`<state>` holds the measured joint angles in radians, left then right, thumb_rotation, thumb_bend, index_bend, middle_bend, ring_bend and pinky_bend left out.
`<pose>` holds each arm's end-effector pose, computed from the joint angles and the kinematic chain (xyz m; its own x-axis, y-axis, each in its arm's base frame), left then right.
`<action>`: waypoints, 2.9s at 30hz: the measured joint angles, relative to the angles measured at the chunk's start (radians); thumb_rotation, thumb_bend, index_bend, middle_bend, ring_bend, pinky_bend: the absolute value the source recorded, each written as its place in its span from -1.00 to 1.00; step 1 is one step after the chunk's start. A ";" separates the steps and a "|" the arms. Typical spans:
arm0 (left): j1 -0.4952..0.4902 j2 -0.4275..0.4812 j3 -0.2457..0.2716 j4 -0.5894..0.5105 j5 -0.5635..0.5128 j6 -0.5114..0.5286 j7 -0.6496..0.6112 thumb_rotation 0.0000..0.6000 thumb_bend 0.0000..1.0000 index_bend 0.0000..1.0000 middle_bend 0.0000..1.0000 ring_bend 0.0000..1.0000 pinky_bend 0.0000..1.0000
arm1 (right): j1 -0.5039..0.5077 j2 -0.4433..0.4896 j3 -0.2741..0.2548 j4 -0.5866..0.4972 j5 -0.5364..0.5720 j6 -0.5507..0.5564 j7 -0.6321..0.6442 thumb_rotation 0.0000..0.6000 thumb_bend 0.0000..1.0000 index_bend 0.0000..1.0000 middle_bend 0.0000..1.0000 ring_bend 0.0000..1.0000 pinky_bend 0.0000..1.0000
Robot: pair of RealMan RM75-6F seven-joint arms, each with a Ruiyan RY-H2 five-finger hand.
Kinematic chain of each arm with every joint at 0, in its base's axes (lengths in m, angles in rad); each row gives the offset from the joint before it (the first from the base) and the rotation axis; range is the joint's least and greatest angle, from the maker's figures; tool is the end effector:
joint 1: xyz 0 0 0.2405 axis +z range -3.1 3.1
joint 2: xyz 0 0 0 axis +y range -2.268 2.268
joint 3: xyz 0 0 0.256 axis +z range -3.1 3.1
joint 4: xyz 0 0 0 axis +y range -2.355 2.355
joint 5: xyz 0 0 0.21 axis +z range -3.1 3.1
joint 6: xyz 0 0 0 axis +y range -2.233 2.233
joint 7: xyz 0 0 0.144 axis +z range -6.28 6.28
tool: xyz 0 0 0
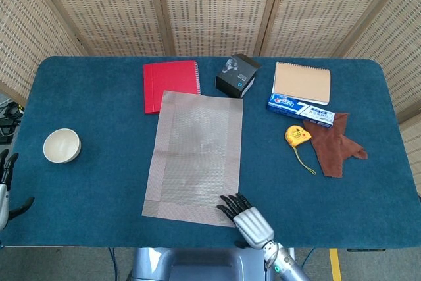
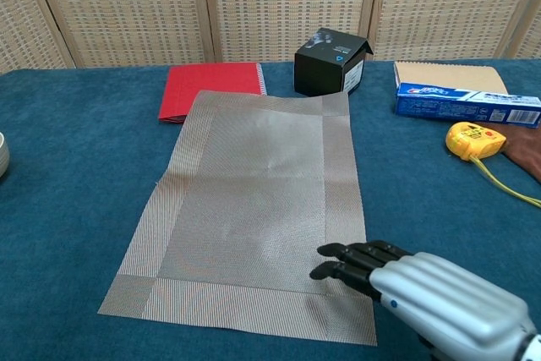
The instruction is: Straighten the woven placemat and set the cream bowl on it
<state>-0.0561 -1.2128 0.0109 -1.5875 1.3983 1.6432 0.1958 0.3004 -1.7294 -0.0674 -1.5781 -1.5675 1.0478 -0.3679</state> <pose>-0.3220 0.1576 0.1489 0.5174 -0.0549 0.8540 0.8515 0.1327 -0.5073 -0.1650 -0.1615 -0.0857 0.3690 -0.4309 0.8235 -0.8687 -0.4750 0.1407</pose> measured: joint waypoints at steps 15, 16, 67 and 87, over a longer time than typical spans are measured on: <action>0.014 -0.021 -0.027 0.016 0.024 -0.014 -0.007 1.00 -0.67 -0.89 -1.00 -1.00 -1.00 | 0.048 -0.075 0.058 0.020 0.025 0.012 -0.035 1.00 -0.76 -0.65 -1.00 -1.00 -1.00; 0.014 -0.021 -0.028 0.017 0.025 -0.015 -0.007 1.00 -0.67 -0.89 -1.00 -1.00 -1.00 | 0.050 -0.069 0.062 0.016 0.030 0.015 -0.040 1.00 -0.76 -0.65 -1.00 -1.00 -1.00; 0.034 -0.020 -0.057 0.009 0.046 -0.062 -0.014 1.00 -0.67 -0.86 -1.00 -1.00 -1.00 | 0.085 -0.030 0.075 -0.020 0.231 0.021 -0.161 1.00 -0.66 -0.60 -1.00 -1.00 -1.00; 0.035 -0.022 -0.060 0.012 0.047 -0.079 -0.029 1.00 -0.66 -0.83 -1.00 -1.00 -1.00 | 0.091 -0.142 0.054 0.143 0.031 0.123 0.152 1.00 -0.20 -0.39 -1.00 -1.00 -1.00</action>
<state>-0.0210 -1.2347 -0.0495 -1.5753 1.4449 1.5645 0.1665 0.3917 -1.8718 -0.0133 -1.4350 -1.5369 1.1706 -0.2161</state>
